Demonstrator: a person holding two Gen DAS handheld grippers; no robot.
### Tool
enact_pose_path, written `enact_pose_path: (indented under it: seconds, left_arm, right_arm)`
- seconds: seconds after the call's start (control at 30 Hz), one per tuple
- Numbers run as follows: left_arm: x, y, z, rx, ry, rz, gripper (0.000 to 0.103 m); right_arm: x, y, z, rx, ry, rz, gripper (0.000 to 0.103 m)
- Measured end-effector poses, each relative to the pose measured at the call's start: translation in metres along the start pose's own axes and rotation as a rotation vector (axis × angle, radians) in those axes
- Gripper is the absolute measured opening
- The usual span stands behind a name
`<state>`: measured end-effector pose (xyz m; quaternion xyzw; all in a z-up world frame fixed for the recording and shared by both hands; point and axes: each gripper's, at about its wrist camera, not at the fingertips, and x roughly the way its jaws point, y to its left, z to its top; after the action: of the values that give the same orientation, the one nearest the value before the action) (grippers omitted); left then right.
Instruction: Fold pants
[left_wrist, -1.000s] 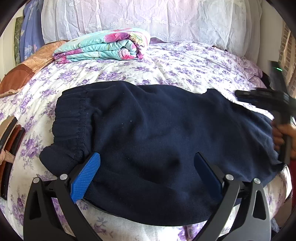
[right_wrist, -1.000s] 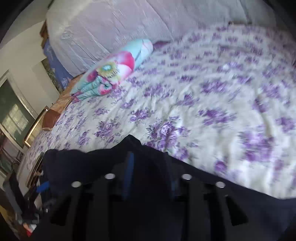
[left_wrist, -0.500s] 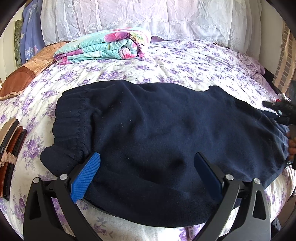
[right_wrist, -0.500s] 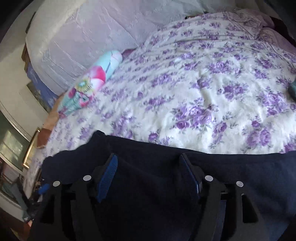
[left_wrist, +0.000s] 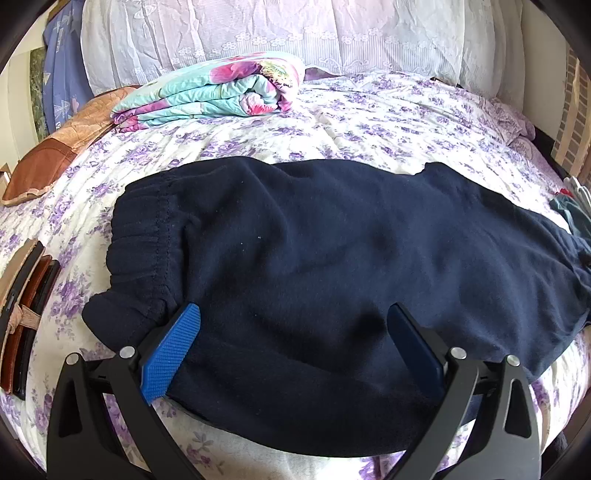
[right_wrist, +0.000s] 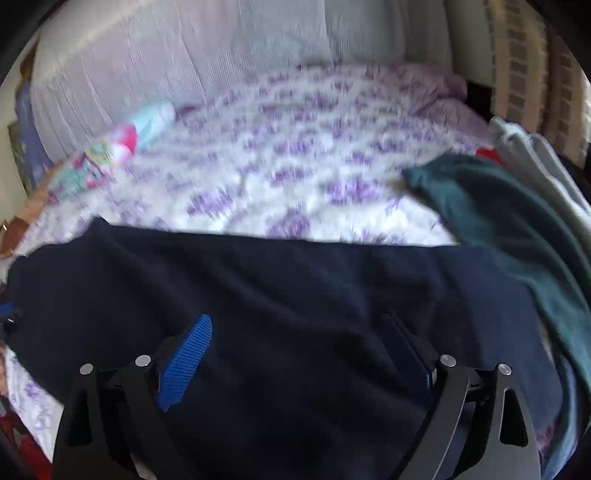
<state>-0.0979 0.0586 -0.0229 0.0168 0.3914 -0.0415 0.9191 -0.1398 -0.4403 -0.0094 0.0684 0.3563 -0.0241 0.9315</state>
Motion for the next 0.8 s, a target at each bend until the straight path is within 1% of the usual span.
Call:
enact_pose_path:
  seconds: [0.03, 0.07, 0.1, 0.13, 0.17, 0.2, 0.27, 0.33, 0.37, 0.47, 0.6, 0.73, 0.8]
  left_arm:
    - [0.000, -0.001, 0.000, 0.003, 0.001, 0.006, 0.098]
    - [0.000, -0.002, 0.000, 0.005, 0.002, 0.010, 0.098]
    - [0.001, -0.002, 0.000, 0.008, 0.002, 0.013, 0.098]
    - [0.001, -0.002, 0.000, 0.010, 0.003, 0.015, 0.098]
    - [0.001, -0.002, 0.000, 0.009, 0.002, 0.015, 0.098]
    - [0.001, -0.002, 0.001, 0.009, 0.002, 0.013, 0.098]
    - [0.002, -0.002, 0.001, 0.009, 0.001, 0.018, 0.098]
    - [0.002, -0.004, 0.001, 0.012, 0.000, 0.029, 0.098]
    - [0.001, -0.005, 0.000, 0.014, 0.000, 0.035, 0.098]
    - [0.001, -0.009, -0.002, 0.026, -0.002, 0.062, 0.098]
    - [0.001, -0.009, -0.002, 0.027, -0.004, 0.064, 0.098]
    - [0.000, -0.010, -0.002, 0.026, -0.009, 0.063, 0.098]
    - [-0.002, -0.009, -0.003, 0.023, -0.015, 0.058, 0.098]
  right_arm:
    - [-0.013, 0.001, -0.004, -0.004, -0.028, 0.012, 0.096]
    - [-0.019, 0.002, -0.008, -0.012, -0.037, 0.006, 0.099]
    - [-0.022, 0.001, -0.016, -0.031, -0.031, -0.024, 0.099]
    - [-0.018, -0.002, -0.022, -0.050, -0.010, -0.058, 0.099]
    - [-0.009, -0.005, -0.029, -0.070, 0.033, -0.101, 0.099]
    - [0.001, -0.009, -0.041, -0.100, 0.074, -0.101, 0.100]
    - [-0.008, -0.007, -0.045, -0.105, 0.022, -0.094, 0.099]
    - [-0.019, -0.003, -0.046, -0.105, 0.005, -0.108, 0.099]
    - [-0.027, -0.002, -0.049, -0.095, -0.024, -0.093, 0.099]
    - [-0.047, -0.017, -0.057, -0.024, -0.053, -0.020, 0.099]
    - [-0.073, -0.041, -0.067, 0.121, -0.083, 0.062, 0.099]
    - [-0.089, -0.058, -0.068, 0.214, -0.086, 0.114, 0.099]
    - [-0.093, -0.070, -0.073, 0.279, -0.067, 0.122, 0.099]
